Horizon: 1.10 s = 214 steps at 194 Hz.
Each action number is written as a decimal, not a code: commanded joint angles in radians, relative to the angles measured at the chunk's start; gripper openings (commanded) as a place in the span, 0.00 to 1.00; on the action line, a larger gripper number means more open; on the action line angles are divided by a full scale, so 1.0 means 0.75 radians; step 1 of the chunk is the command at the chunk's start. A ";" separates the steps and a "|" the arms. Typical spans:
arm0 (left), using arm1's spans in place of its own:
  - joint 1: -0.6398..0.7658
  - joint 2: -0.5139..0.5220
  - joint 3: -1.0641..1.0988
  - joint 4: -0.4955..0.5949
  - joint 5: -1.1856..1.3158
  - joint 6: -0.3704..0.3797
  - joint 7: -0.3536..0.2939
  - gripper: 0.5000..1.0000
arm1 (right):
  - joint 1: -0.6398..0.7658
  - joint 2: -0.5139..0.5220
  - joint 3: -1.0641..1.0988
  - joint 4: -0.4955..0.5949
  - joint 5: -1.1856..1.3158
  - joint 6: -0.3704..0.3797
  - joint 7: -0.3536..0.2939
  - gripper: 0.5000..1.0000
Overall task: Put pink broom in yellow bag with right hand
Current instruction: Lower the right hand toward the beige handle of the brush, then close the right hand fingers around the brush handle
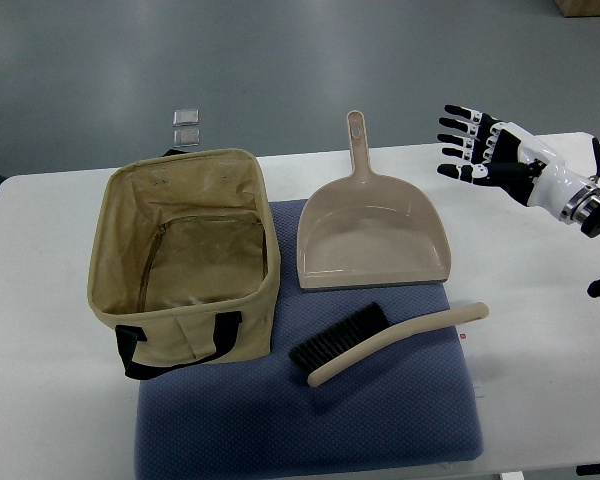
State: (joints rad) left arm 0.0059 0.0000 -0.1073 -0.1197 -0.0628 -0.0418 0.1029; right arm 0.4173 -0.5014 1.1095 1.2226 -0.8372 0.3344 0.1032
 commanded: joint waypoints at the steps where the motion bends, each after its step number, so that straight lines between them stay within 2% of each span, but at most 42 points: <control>1: 0.000 0.000 0.000 0.000 0.000 0.001 0.000 1.00 | 0.012 -0.092 -0.109 0.080 -0.229 0.000 0.061 0.84; 24: 0.000 0.000 0.000 0.000 0.000 0.001 0.000 1.00 | 0.012 -0.197 -0.225 0.204 -0.434 -0.006 0.110 0.83; 87: 0.000 0.000 0.000 0.000 0.000 -0.001 0.000 1.00 | 0.028 -0.364 -0.467 0.501 -0.804 -0.047 0.106 0.81; 126: 0.000 0.000 0.000 0.000 0.000 0.001 0.000 1.00 | 0.037 -0.368 -0.579 0.544 -0.894 -0.133 0.104 0.81; 155: 0.000 0.000 0.000 0.000 0.000 0.001 0.000 1.00 | 0.037 -0.371 -0.651 0.548 -0.964 -0.241 0.098 0.79; 192: 0.000 0.000 0.000 0.000 0.000 0.001 0.000 1.00 | 0.035 -0.407 -0.702 0.548 -1.035 -0.276 0.098 0.78; 214: 0.000 0.000 0.000 0.000 0.000 0.001 0.000 1.00 | 0.029 -0.409 -0.749 0.550 -1.103 -0.329 0.098 0.78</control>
State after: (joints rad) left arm 0.0059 0.0000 -0.1074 -0.1197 -0.0629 -0.0418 0.1028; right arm 0.4429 -0.8071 0.5777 1.6344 -1.6209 0.1200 0.1768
